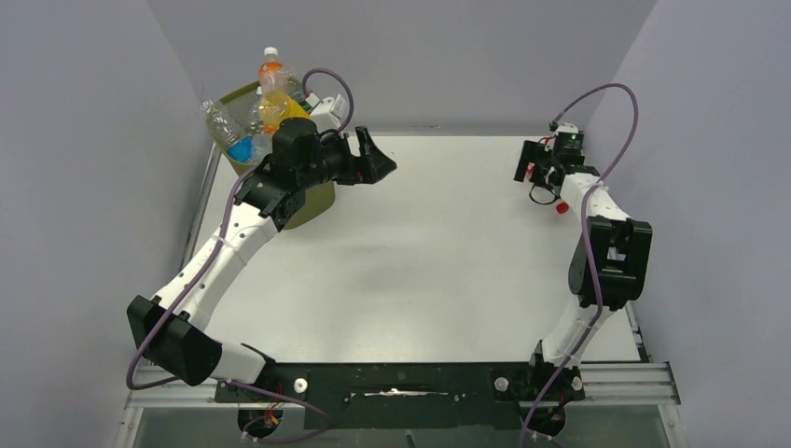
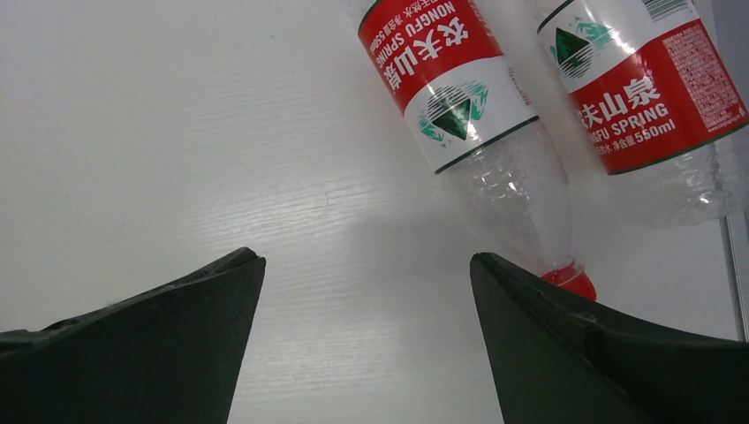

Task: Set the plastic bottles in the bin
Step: Pick up the plastic bottle at the center of the board.

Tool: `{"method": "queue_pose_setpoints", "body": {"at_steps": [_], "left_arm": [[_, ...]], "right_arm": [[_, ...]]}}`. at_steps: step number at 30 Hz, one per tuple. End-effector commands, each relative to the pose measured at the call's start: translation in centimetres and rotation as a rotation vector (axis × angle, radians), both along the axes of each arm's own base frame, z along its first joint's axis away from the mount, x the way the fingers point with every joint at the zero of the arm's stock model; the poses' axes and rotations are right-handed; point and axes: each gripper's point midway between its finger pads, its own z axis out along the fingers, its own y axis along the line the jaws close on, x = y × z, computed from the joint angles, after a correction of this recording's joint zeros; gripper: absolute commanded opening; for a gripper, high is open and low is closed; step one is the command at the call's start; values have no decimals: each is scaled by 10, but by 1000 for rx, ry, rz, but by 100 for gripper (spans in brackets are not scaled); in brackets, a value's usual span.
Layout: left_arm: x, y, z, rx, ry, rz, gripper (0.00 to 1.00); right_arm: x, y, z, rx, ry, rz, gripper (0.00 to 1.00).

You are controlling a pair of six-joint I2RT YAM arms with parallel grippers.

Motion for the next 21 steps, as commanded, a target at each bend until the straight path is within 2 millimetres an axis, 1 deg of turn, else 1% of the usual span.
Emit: {"method": "queue_pose_setpoints", "body": {"at_steps": [1,4,7,13,18,21], "left_arm": [[-7,-6,35,-59,-110,-48,85],[-8,-6,29,-46,-104,-55,85],[-7,-6,25,-36,-96,-59,85],[-4,-9,19,-23,-82,-68,85],[-2,-12,19,-22,-73,-77,85],[-1,-13,18,-18,-68,-79,85]], "right_arm": [[31,-26,18,-92,-79,-24,90],[41,-38,17,-102,-83,-36,89],[51,-47,22,-123,-94,-35,89],[62,-63,26,-150,-101,-34,88],[69,-67,16,-110,-106,-20,88],[74,-65,9,-75,-113,-1,88]]}}
